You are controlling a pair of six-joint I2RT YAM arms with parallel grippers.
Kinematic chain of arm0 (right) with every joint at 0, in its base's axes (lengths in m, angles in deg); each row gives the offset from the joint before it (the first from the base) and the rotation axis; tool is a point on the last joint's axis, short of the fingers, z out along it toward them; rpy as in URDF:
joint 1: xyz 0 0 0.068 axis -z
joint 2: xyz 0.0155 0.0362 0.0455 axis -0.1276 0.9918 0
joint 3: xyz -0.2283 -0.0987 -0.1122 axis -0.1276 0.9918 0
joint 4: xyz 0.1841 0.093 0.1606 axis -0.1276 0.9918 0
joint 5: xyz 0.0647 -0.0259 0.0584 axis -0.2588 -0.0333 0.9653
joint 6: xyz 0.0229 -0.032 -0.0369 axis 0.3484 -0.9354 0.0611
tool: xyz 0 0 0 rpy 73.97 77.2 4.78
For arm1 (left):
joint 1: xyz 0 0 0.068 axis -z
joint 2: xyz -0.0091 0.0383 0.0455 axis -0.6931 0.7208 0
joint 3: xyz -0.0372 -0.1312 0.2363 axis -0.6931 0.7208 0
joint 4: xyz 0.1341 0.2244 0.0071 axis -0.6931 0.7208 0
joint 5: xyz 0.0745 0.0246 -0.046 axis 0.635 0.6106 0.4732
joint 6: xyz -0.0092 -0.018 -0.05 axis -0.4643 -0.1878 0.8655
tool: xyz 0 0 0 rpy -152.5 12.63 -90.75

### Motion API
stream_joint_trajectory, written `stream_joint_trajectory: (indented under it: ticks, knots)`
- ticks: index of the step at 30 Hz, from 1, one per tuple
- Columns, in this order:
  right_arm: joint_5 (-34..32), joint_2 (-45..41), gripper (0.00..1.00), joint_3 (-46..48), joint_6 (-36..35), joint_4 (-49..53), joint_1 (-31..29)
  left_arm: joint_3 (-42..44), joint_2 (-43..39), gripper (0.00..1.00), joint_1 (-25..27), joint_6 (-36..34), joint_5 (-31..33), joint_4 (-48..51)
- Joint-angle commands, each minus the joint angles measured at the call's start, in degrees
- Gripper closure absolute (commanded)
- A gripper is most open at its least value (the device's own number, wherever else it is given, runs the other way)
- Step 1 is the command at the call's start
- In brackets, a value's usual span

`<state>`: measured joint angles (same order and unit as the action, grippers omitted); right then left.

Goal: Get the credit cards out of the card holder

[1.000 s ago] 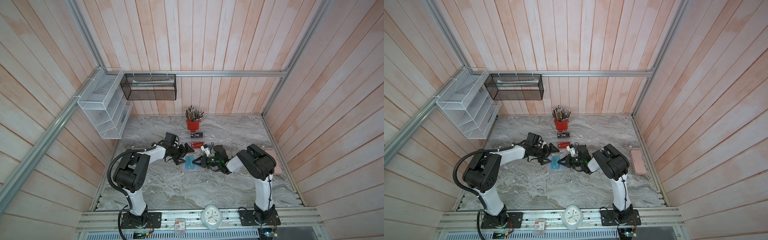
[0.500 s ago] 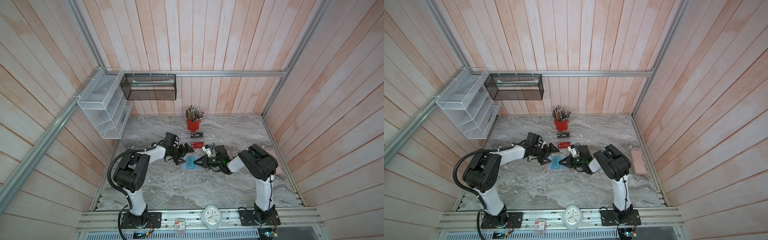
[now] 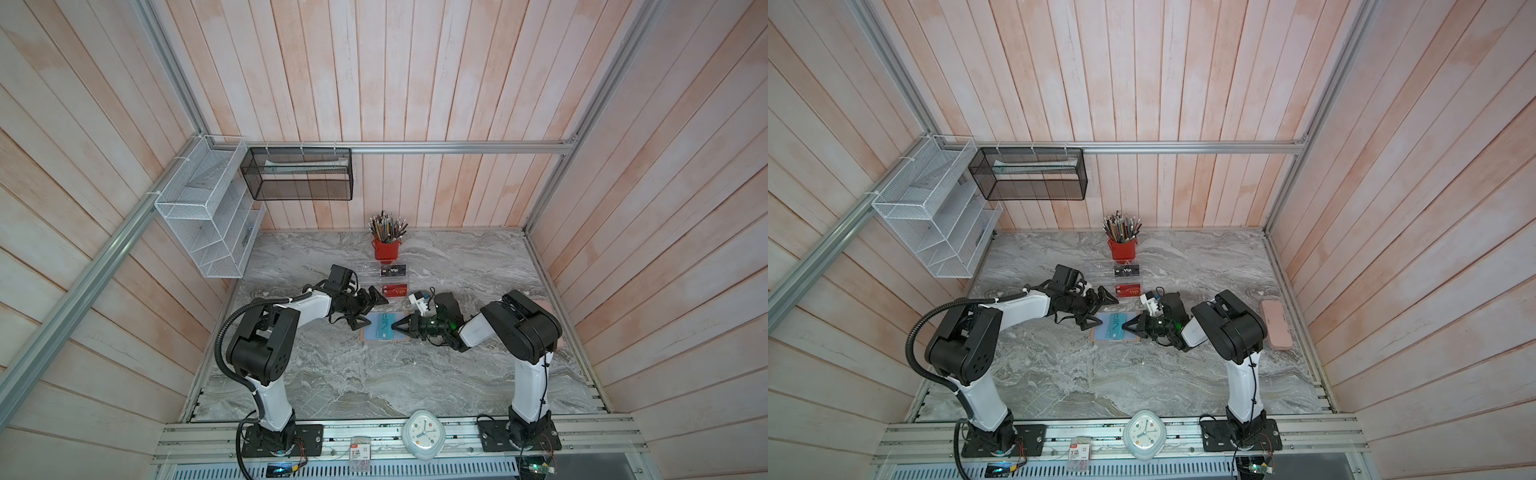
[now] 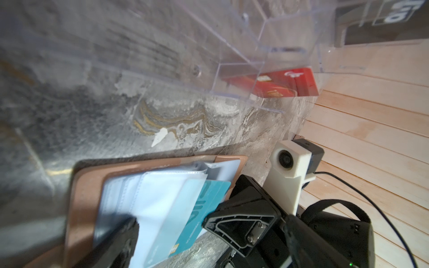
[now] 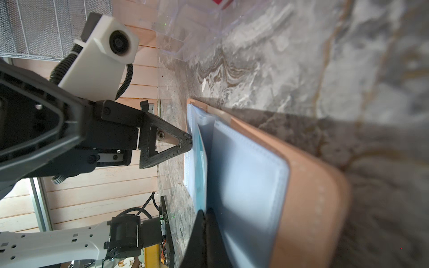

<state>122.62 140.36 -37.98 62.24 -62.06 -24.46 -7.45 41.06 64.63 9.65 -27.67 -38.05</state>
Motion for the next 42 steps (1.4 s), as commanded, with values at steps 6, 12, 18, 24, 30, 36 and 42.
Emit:
stream_joint_trajectory:
  ticks: [6, 12, 18, 24, 30, 36, 42]
  knots:
    - [-0.3, -1.6, 1.0, 3.0, -0.3, -0.2, 1.3, -0.4, 0.5, 0.0, -0.7, -1.0, 2.9, 3.0]
    - [-0.3, -2.7, 1.0, 4.3, 0.2, -1.6, 2.0, -1.2, 0.3, 0.0, -0.8, -1.4, 2.0, 2.7]
    - [-0.4, -4.2, 1.0, 5.9, 0.5, -3.0, 2.6, -1.9, 0.3, 0.0, -0.8, -1.5, 1.9, 2.7]
    - [-0.4, -5.8, 1.0, 7.6, 0.9, -5.6, 3.1, -2.7, 0.0, 0.0, -0.8, -1.6, 1.4, 2.6]
    - [-0.8, -6.3, 1.0, 8.1, 0.8, -6.8, 3.5, -3.5, -0.4, 0.0, -0.8, -1.8, 0.9, 2.7]
    - [-0.4, -5.4, 1.0, 8.5, 2.4, -10.0, 3.6, -4.1, -0.8, 0.0, -0.8, -1.8, 0.1, 2.5]
    - [-0.7, -6.1, 1.0, 9.4, 3.3, -12.9, 3.9, -4.0, -1.1, 0.0, -0.8, -1.3, -2.9, -0.2]
